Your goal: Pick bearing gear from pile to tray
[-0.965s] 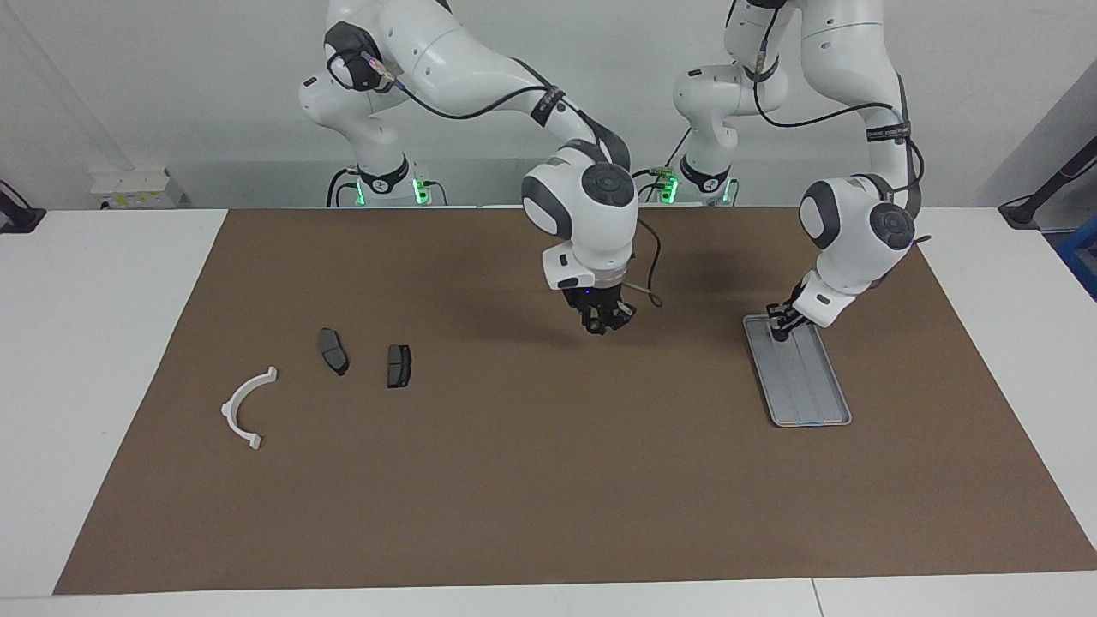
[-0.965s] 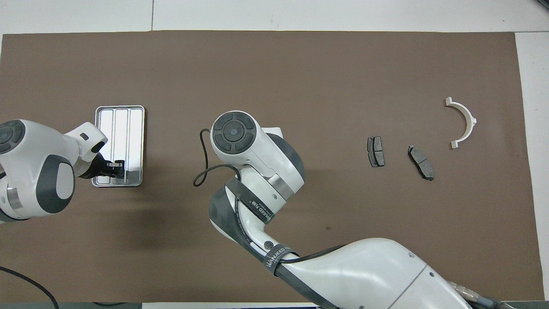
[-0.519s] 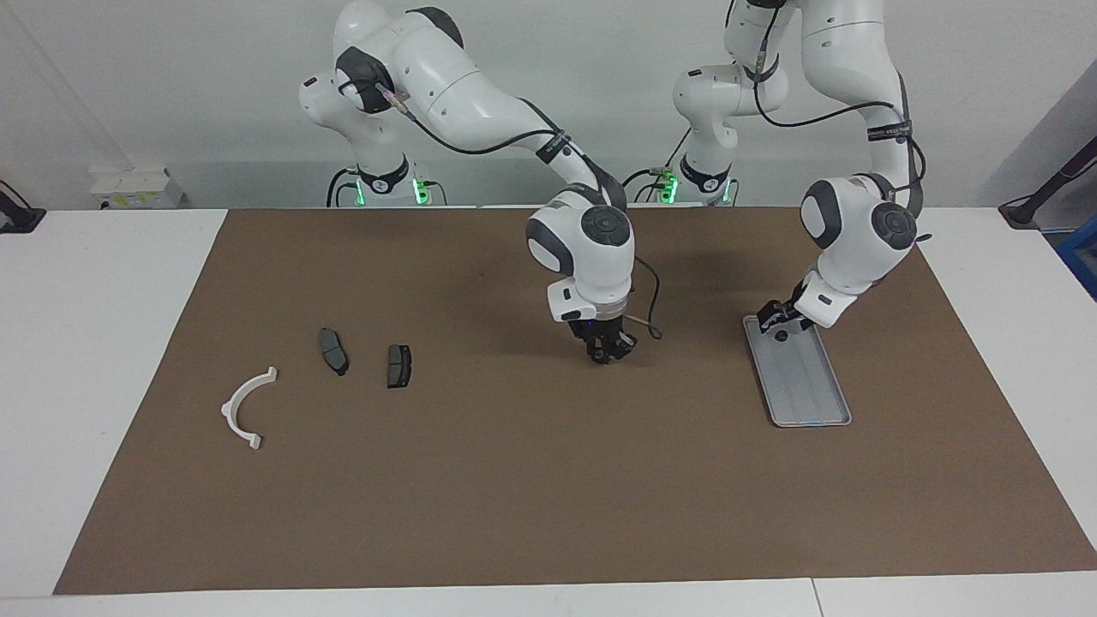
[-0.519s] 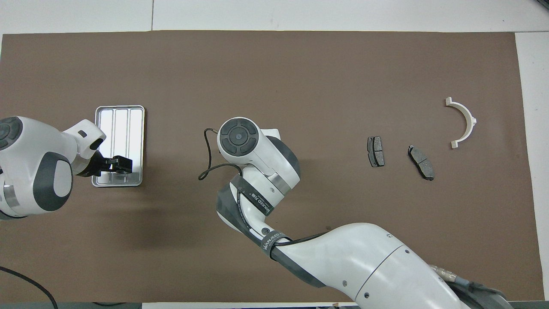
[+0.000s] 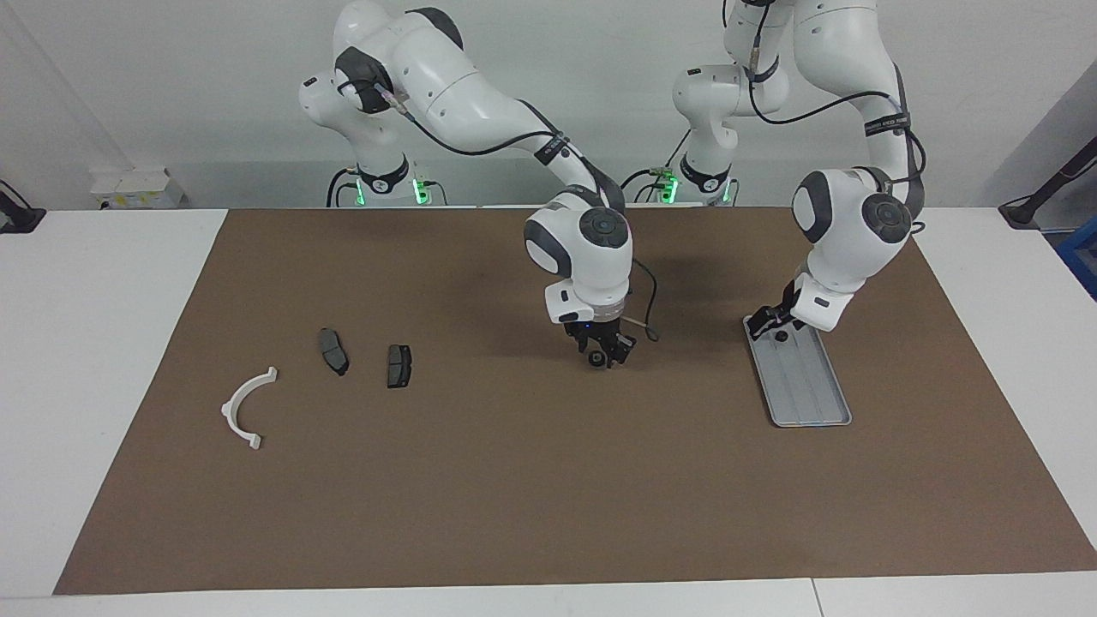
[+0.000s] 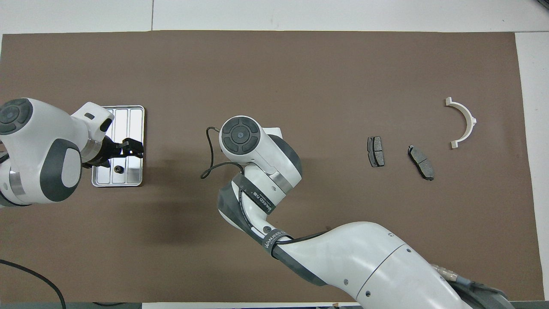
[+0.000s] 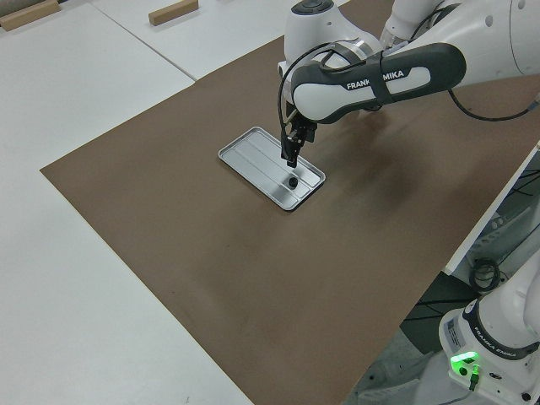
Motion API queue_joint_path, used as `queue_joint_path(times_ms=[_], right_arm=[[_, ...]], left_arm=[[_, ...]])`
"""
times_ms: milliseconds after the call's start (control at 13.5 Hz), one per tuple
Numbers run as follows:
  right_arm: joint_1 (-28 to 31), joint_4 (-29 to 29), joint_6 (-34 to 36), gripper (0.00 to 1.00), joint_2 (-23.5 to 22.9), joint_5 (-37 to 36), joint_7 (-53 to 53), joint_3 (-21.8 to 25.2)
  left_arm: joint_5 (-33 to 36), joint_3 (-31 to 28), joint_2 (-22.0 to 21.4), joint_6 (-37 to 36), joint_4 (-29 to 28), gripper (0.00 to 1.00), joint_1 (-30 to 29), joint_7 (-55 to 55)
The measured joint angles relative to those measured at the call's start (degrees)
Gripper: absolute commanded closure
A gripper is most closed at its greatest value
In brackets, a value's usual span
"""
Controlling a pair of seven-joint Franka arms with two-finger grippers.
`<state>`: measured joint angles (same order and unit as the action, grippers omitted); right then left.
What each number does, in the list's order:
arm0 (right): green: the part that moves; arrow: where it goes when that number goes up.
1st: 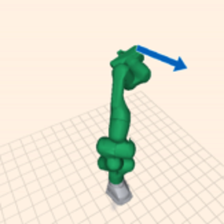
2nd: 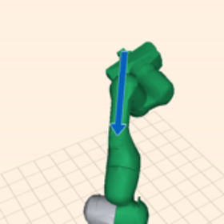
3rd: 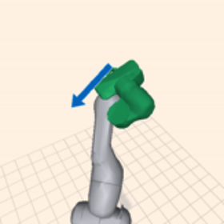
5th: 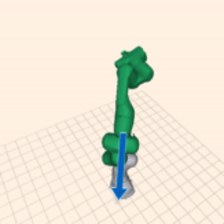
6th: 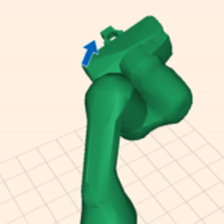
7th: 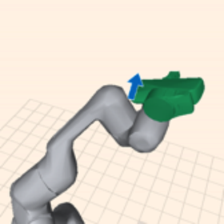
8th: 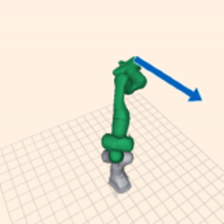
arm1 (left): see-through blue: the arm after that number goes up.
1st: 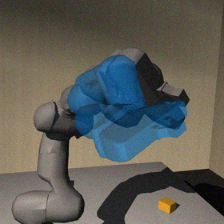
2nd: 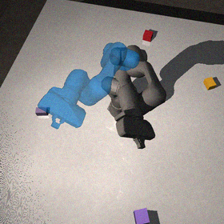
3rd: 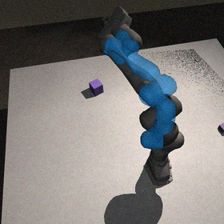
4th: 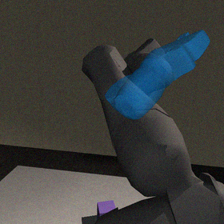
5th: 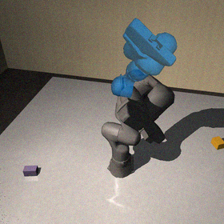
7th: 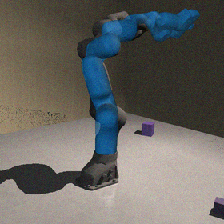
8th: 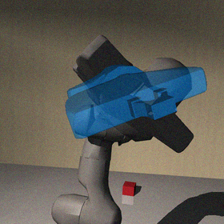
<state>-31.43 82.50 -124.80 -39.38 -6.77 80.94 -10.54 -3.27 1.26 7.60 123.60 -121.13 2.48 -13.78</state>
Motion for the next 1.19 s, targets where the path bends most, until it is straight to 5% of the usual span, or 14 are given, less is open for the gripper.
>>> queue_joint_path(times_ms=[668, 1039, 1187], right_arm=[[10.1, -3.5, 7.1, 0.0, 3.3, 0.3, -14.6, 0.0], [14.9, -3.4, 9.6, 0.0, 3.7, 1.1, -24.7, 0.0], [18.0, -2.7, 9.8, 0.0, 4.8, 1.5, -31.5, 0.0]], left_arm=[[-0.1, 0.3, 1.0, 2.4, 2.5, 0.0, 18.7, -32.5], [0.0, 0.3, 12.8, 3.8, 14.6, 0.0, 28.8, -47.0], [0.0, 0.2, 15.2, 5.1, 15.2, 0.12, 29.6, -47.6]])
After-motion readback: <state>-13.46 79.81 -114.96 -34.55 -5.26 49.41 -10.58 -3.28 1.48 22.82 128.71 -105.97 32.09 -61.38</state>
